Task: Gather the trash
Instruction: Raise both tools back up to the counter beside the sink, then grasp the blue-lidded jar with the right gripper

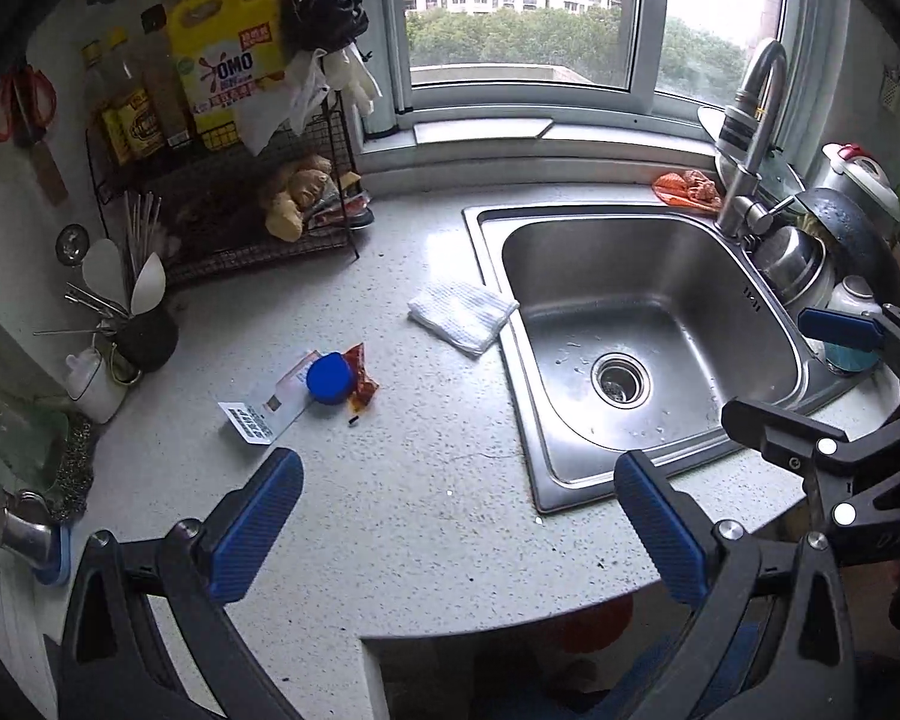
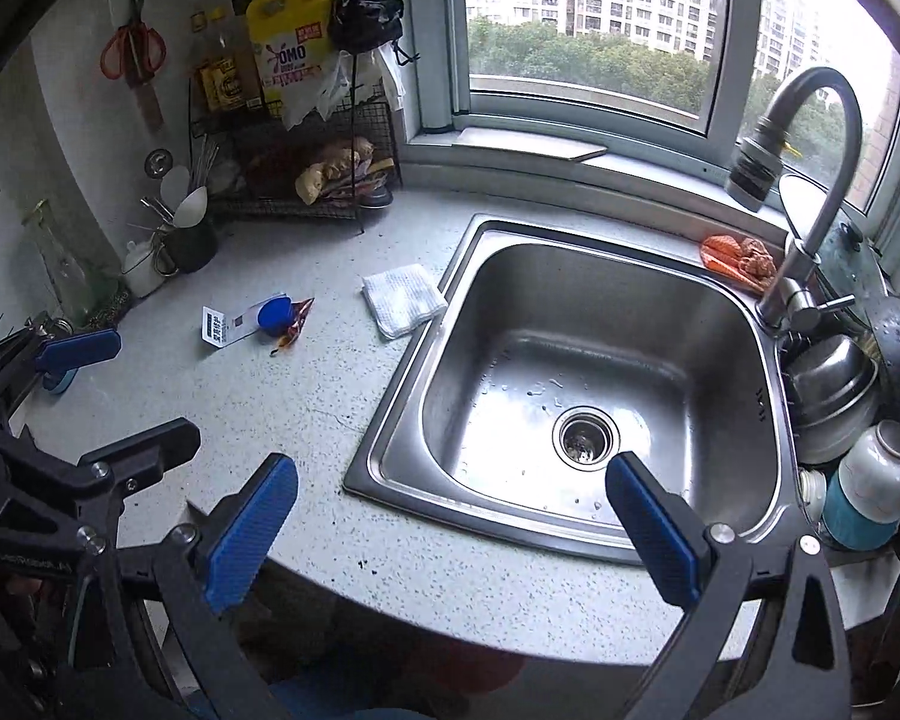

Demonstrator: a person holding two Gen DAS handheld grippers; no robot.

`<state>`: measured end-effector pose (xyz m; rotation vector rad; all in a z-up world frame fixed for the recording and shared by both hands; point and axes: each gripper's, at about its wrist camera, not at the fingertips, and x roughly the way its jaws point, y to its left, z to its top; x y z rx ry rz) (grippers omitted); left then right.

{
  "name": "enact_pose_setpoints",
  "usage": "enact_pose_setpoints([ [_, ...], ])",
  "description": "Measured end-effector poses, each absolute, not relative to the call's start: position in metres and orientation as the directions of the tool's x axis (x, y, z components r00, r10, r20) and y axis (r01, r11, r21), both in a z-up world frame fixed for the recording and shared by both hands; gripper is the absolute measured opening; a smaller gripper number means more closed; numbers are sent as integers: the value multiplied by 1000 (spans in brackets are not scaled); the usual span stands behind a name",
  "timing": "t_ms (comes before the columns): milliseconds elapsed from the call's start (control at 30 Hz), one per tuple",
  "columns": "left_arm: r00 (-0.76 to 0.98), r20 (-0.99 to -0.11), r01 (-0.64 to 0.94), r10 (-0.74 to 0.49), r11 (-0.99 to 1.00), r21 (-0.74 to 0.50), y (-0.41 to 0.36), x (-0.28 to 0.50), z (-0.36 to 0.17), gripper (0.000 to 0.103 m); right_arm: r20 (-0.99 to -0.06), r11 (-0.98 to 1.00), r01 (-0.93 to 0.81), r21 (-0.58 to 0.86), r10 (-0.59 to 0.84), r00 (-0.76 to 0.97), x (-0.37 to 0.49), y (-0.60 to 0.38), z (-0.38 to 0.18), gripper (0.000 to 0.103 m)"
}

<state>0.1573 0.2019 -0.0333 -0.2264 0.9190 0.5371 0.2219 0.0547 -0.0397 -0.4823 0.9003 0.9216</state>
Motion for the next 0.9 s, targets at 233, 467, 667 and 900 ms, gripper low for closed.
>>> enact_pose_setpoints([
  [233, 439, -809, -609, 391, 791, 51, 284, 144, -33, 103, -825, 417, -909, 29, 523, 214, 224, 140, -44, 102],
  [467, 362, -842, -679, 400, 732, 56, 354, 121, -53, 103, -848, 290, -956, 47, 517, 115, 216, 219, -67, 102],
  [667, 295, -882, -726, 367, 686, 43, 395, 110, -83, 103, -890, 184, -981, 66, 455, 25, 209, 276, -99, 102],
  [900, 237, -920, -767, 311, 641, 19, 426, 107, -118, 103, -939, 98, -991, 86, 341, -47, 205, 316, -141, 102],
])
